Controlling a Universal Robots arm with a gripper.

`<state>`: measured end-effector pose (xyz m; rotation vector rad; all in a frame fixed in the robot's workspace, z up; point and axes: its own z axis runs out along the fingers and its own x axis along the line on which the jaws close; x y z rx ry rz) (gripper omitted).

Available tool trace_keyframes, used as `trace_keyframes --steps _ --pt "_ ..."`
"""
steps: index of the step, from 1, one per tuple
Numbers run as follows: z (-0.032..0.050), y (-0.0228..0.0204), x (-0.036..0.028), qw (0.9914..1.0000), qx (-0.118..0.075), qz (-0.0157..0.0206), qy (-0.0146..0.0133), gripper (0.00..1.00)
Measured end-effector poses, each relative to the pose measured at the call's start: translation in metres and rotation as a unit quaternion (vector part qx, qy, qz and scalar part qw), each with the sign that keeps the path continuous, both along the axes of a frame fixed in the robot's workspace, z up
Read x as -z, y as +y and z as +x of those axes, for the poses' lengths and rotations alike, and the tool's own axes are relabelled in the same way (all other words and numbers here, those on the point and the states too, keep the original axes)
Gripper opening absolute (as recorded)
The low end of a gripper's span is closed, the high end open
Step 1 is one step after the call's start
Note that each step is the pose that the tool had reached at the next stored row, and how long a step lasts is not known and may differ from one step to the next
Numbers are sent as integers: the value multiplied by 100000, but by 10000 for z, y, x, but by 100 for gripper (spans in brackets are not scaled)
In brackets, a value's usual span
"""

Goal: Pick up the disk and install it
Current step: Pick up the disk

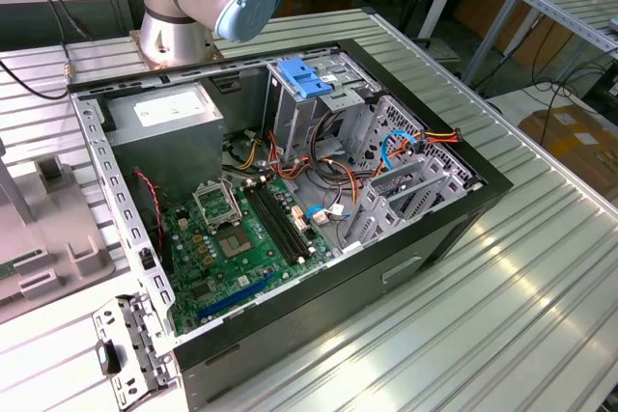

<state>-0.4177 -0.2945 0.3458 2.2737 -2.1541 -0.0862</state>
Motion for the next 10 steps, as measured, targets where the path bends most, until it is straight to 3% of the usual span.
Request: trace_keyframes --steps 10 --pt "0 1 -55 100000 -3 3 -5 37"
